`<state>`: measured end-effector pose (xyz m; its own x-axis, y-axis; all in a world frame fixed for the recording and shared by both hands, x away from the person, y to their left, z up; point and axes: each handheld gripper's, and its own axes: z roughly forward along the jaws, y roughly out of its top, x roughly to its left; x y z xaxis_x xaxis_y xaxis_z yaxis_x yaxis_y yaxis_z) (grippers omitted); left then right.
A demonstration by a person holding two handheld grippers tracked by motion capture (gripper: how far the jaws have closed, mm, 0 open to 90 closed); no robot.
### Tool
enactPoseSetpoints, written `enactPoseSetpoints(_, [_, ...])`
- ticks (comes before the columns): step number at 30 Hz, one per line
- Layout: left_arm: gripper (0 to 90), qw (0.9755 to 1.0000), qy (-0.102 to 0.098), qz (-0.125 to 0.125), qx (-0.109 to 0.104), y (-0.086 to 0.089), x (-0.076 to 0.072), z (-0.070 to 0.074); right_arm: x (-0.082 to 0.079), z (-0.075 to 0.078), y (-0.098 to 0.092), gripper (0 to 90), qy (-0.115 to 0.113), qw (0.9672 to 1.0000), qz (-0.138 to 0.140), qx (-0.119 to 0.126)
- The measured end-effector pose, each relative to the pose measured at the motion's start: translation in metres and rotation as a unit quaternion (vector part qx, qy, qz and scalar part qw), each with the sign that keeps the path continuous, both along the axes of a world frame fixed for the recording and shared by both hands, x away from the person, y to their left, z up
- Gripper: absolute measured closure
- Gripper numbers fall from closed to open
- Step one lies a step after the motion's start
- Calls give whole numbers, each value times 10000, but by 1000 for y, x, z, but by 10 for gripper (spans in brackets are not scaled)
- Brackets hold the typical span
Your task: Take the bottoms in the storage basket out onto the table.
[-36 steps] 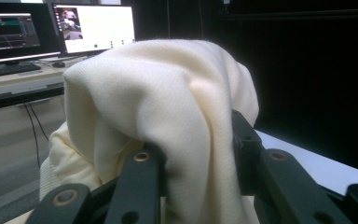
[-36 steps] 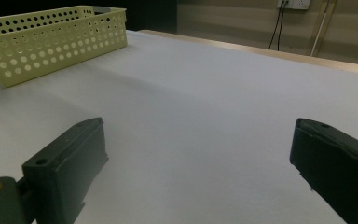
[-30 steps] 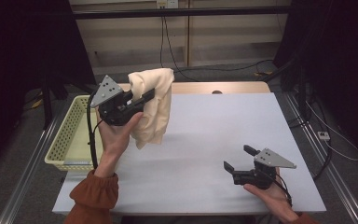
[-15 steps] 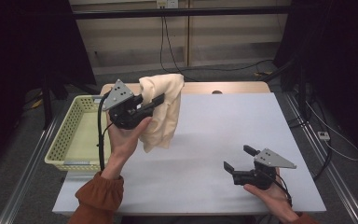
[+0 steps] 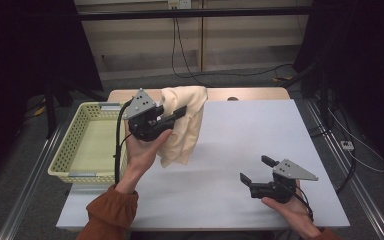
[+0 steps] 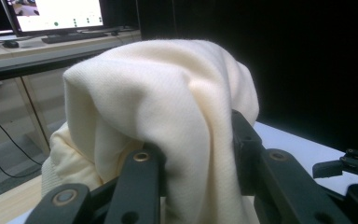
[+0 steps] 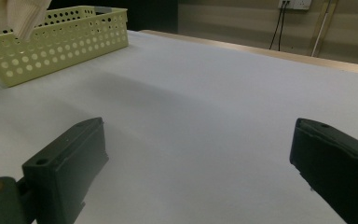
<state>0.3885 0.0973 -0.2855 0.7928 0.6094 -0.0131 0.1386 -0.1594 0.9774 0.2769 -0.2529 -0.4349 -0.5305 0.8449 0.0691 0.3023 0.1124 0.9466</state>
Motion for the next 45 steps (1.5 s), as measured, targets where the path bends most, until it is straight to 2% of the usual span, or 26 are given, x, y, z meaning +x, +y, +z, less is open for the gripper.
enactPoseSetpoints(8, [697, 9999, 96, -54, 121, -10, 3, -10, 0, 0, 0, 39, -3, 10000, 11, -3])
enactPoseSetpoints(16, [698, 9994, 168, 1, 290, -18, 7, -21, 0, 0, 0, 40, 8, 10000, 15, -8])
enactPoseSetpoints(21, [697, 9991, 182, 29, 380, -18, 10, -23, 0, 0, 0, 40, 13, 10000, 17, -16])
enactPoseSetpoints(25, [697, 9990, 232, 113, 366, -14, 13, -25, 0, 0, 0, 40, 14, 10000, 17, -13])
enactPoseSetpoints(37, [697, 9975, 403, 347, 470, -8, 28, -43, 0, 0, 0, 40, 5, 10000, 15, -11])
enactPoseSetpoints(45, [696, 9963, 518, 342, 602, -12, 33, -54, 0, 0, 0, 40, 9, 10000, 19, -13])
